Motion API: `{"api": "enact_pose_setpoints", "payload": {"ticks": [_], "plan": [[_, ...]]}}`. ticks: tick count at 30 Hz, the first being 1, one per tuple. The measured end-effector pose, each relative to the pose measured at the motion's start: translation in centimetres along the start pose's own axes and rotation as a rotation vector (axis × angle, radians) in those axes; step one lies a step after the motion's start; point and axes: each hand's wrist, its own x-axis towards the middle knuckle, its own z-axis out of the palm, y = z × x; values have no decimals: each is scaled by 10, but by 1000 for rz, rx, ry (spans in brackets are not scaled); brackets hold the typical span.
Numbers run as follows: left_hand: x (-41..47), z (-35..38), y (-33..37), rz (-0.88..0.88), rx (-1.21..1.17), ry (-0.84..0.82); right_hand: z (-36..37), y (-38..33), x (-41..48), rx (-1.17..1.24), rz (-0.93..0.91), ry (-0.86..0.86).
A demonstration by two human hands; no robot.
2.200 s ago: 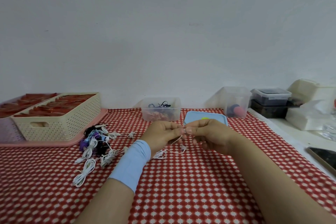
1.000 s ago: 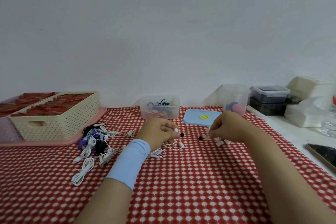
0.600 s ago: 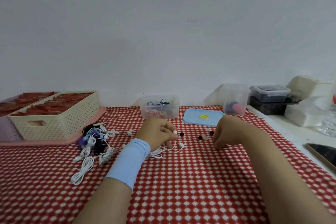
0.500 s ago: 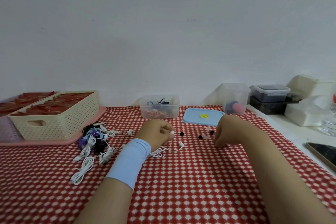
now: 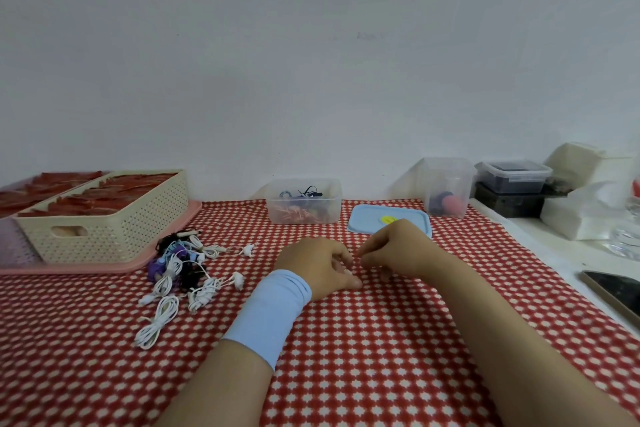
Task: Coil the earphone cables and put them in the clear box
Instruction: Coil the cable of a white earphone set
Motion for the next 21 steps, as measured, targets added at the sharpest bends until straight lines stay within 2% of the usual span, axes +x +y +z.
{"api": "enact_pose_setpoints", "payload": {"ticks": [3, 5, 9, 12, 16, 21], "plan": [[2, 1, -1, 19, -9, 12, 0, -1, -2, 100, 18, 13], [3, 2, -6, 27, -100, 56, 0, -3, -4, 205, 30, 24], [4, 1, -13, -20, -566, 170, -3, -5, -4, 475, 86, -33], [1, -3, -12, -39, -859, 182, -4, -6, -2, 681, 119, -74], [-1, -5, -8, -42, -1031, 131, -3, -6, -1, 727, 99, -148], [0, -3, -8, -45, -1114, 118, -4, -4, 1, 729, 91, -190]]}}
